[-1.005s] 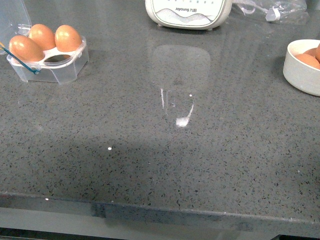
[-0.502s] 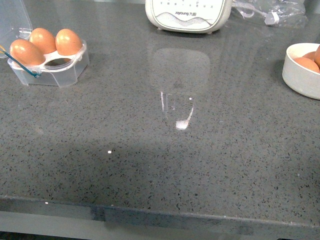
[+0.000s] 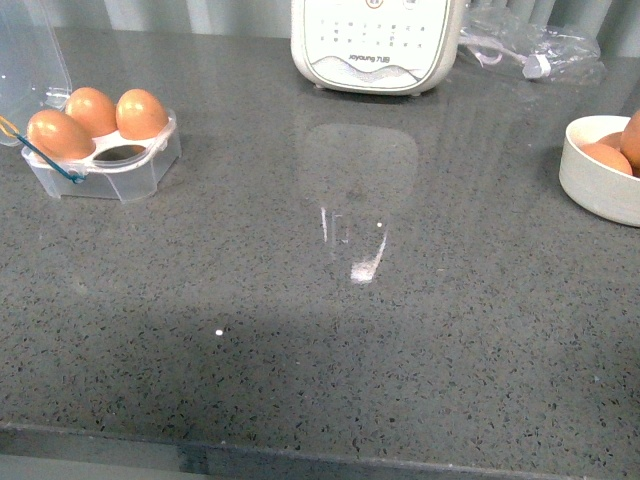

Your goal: Put egg into box

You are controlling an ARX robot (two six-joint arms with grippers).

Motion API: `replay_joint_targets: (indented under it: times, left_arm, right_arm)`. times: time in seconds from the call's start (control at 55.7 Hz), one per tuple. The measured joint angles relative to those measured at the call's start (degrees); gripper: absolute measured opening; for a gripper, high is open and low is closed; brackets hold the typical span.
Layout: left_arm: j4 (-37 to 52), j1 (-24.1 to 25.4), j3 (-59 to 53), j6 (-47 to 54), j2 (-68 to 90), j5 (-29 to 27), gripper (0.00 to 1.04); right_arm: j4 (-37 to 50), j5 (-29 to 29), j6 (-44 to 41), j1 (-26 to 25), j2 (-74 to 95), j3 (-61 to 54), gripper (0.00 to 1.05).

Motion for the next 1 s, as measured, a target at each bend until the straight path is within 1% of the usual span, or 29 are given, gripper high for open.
replay_joint_targets:
  times: [0.628, 0.664, 0.682, 0.7, 0.718, 0.736, 0.771, 0.807, 1.005]
  left_arm:
    - [0.0, 0.0, 0.0, 0.0, 0.0, 0.0, 0.98]
    - [0.0, 0.0, 0.0, 0.0, 0.0, 0.0, 0.98]
    - [0.0, 0.0, 0.0, 0.0, 0.0, 0.0, 0.98]
    - [0.0, 0.0, 0.0, 0.0, 0.0, 0.0, 0.98]
    - [0.0, 0.0, 0.0, 0.0, 0.0, 0.0, 0.98]
    - [0.0, 0.0, 0.0, 0.0, 0.0, 0.0, 0.98]
    - [0.0, 0.0, 0.0, 0.0, 0.0, 0.0, 0.98]
    - [0.0, 0.0, 0.0, 0.0, 0.0, 0.0, 0.98]
    - [0.0, 0.0, 0.0, 0.0, 0.0, 0.0, 0.98]
  right_arm:
    - [0.0, 0.0, 0.0, 0.0, 0.0, 0.0, 0.97]
    - [-0.8, 1.8, 0.3, 0.6, 0.4, 0.2, 0.97]
    - [-2.7, 4.9, 1.0, 1.4, 1.2, 0.9, 0.97]
    - [-3.7, 6.6, 1.2, 1.9, 1.7, 1.3, 0.97]
    - [-5.4, 11.5, 1.9, 2.8, 4.2, 2.3, 0.97]
    - [-5.3, 13.7, 2.2, 3.1, 5.9, 2.7, 0.97]
    - [-3.5, 15.1, 2.7, 2.4, 9.9, 3.1, 0.97]
    - [-1.2, 14.3, 2.7, 1.2, 12.7, 3.4, 0.97]
    - [14.9, 5.6, 1.4, -6.7, 27.2, 7.9, 0.97]
